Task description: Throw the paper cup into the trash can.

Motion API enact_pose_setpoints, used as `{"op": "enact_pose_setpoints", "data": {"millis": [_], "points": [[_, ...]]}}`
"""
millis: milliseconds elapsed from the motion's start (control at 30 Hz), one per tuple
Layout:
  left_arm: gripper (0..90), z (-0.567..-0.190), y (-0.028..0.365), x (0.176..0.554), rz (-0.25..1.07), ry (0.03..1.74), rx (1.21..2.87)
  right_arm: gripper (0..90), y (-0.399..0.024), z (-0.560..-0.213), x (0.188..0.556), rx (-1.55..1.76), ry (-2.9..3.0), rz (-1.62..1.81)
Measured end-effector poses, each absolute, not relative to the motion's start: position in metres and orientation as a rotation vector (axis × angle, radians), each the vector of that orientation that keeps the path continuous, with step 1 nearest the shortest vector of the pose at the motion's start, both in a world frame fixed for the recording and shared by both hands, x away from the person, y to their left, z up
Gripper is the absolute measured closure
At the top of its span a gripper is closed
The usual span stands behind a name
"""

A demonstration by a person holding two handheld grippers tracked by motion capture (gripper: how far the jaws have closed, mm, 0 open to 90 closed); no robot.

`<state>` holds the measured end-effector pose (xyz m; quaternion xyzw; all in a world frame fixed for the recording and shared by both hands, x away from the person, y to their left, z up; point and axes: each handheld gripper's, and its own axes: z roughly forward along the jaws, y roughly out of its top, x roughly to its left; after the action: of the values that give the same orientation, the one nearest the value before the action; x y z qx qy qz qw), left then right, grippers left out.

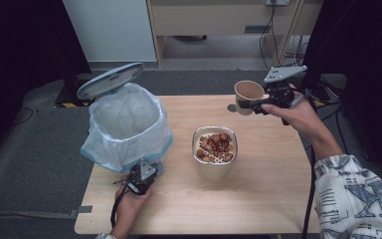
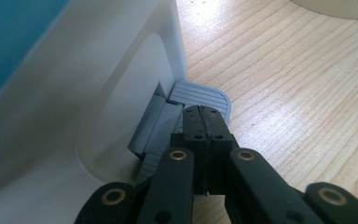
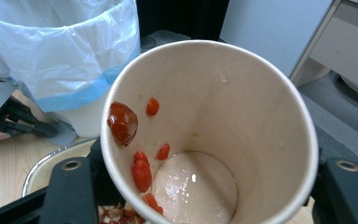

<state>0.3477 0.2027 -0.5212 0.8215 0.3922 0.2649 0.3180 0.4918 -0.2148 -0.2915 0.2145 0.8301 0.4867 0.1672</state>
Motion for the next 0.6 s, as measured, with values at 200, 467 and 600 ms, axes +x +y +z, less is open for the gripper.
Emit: {"op": "enact_pose_setpoints", "data": {"millis": [200, 467, 600], "points": [[89.2, -0.521, 0.203, 0.347, 0.701, 1.028, 2.167, 34.1, -0.202, -0.29, 0.495, 0.615, 2.375, 1.383], [89.2, -0.521, 0.202, 0.348, 0.705, 1.024, 2.167, 34.1, -0.183, -0.288, 0.498, 0.609, 2.396, 1.379], [89.2, -0.521, 0.202, 0.347, 0.705, 1.025, 2.167, 34.1, -0.175, -0.286, 0.499, 0.605, 2.399, 1.389]]}}
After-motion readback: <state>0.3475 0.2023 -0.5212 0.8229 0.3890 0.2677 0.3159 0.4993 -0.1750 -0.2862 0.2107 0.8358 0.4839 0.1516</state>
